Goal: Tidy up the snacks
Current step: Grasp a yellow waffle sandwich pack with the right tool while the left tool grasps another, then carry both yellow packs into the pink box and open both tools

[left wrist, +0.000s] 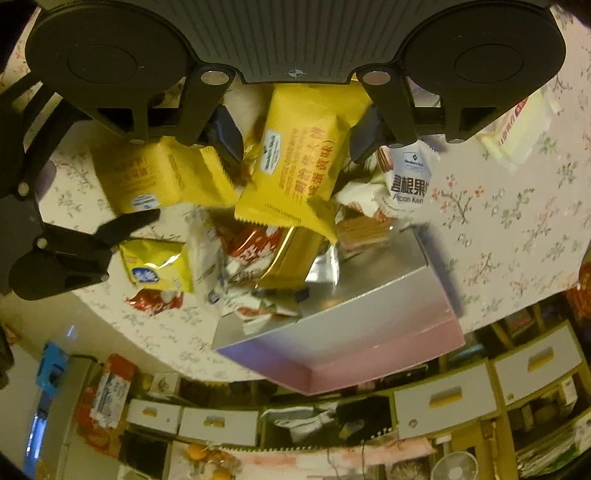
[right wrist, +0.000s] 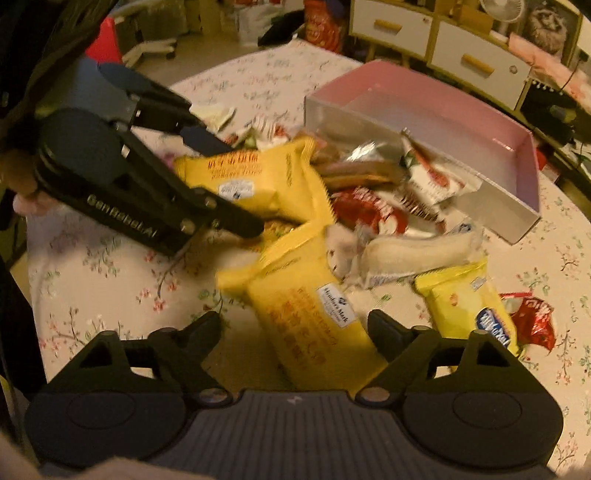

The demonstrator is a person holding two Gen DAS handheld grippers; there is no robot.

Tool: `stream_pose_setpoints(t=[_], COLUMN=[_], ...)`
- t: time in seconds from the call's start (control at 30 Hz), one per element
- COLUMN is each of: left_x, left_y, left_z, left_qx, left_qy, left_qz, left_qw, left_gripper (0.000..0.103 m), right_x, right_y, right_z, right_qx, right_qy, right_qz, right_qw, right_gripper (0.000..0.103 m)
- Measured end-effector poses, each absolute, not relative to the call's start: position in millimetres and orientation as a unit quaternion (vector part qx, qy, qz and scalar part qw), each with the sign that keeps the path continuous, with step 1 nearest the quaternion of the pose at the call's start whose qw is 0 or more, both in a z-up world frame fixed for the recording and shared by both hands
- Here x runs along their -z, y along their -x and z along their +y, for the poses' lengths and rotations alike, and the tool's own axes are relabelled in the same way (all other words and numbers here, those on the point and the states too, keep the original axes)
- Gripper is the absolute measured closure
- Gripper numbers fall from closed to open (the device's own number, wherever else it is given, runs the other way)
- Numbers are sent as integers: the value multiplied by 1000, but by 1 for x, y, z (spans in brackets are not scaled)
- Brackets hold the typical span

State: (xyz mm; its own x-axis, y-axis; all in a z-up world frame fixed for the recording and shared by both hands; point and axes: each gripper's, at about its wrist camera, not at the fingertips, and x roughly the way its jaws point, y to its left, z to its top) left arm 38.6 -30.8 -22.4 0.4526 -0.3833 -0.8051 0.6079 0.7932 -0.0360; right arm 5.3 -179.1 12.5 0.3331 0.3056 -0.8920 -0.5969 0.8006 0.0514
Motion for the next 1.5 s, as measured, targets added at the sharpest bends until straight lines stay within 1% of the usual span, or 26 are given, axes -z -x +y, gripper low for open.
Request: stream_pose_setpoints(t=[0.07, 0.2, 0.3, 0.43, 0.5, 0.53, 0.57, 0.8, 1.1, 1.23, 1.37, 1.5], left_x=[24, 30, 35, 37, 35, 34, 33, 23, -2, -13, -21, -26], left_y=[-37, -38, -38, -36, -36, -36, -36, -36, -36, -41, -49, -70], left_z=[-32, -33, -35, -38, -38, -37, -37, -33, -30, -23, -18, -19], left_qx=[289, 275, 264, 260, 257, 256, 255, 250, 252, 232, 217, 199], left_qy=[-135, -135, -138, -141, -137, -134, -131, -114, -93, -58, -30, -23], left_qz=[434, 445, 453, 457, 457, 457, 457, 458, 444, 439, 437, 438], left_qw=[843, 842, 840, 839, 841, 841, 842, 846, 854, 866, 872, 876], left_gripper=[45, 51, 55, 59, 62, 62, 64, 69, 70, 70, 70, 70], right_x=[-8, -7, -7, -8, -10, -10, -12, -12, -33, -45, -58, -63], right_y=[0, -1, -4, -6, -4, -4, -5, -9, -17, -29, -41, -69], right_z=[-174, -172, -171, -171, -172, -172, -174, -165, -165, -167, -172, -179], right_qx=[-283, -274, -264, -260, -257, -254, -249, -240, -229, -211, -188, -158], right_qy=[157, 153, 145, 132, 131, 129, 125, 123, 81, 68, 45, 44], right_qz=[508, 509, 510, 521, 522, 522, 524, 524, 507, 495, 480, 467], right_qw=[798, 801, 806, 802, 802, 804, 805, 808, 827, 840, 856, 869], right_gripper=[26, 29, 34, 44, 50, 57, 62, 65, 66, 66, 66, 66])
